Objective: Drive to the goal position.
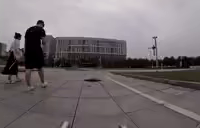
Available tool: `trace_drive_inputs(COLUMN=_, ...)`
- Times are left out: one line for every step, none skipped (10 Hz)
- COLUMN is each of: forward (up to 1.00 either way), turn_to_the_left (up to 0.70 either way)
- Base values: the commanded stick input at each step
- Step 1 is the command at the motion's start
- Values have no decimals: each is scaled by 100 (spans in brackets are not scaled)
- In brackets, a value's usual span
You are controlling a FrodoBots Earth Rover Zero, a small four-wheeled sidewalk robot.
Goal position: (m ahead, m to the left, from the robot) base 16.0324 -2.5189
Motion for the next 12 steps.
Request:
trace_drive_inputs(forward=70, turn_to_the_left=-25)
trace_drive_inputs(forward=70, turn_to_the_left=-32)
trace_drive_inputs(forward=70, turn_to_the_left=-5)
trace_drive_inputs(forward=70, turn_to_the_left=0)
trace_drive_inputs(forward=70, turn_to_the_left=0)
trace_drive_inputs(forward=70, turn_to_the_left=0)
trace_drive_inputs(forward=70, turn_to_the_left=0)
trace_drive_inputs(forward=70, turn_to_the_left=0)
trace_drive_inputs(forward=70, turn_to_the_left=0)
trace_drive_inputs(forward=70, turn_to_the_left=0)
trace_drive_inputs(forward=70, turn_to_the_left=0)
trace_drive_inputs(forward=70, turn_to_the_left=0)
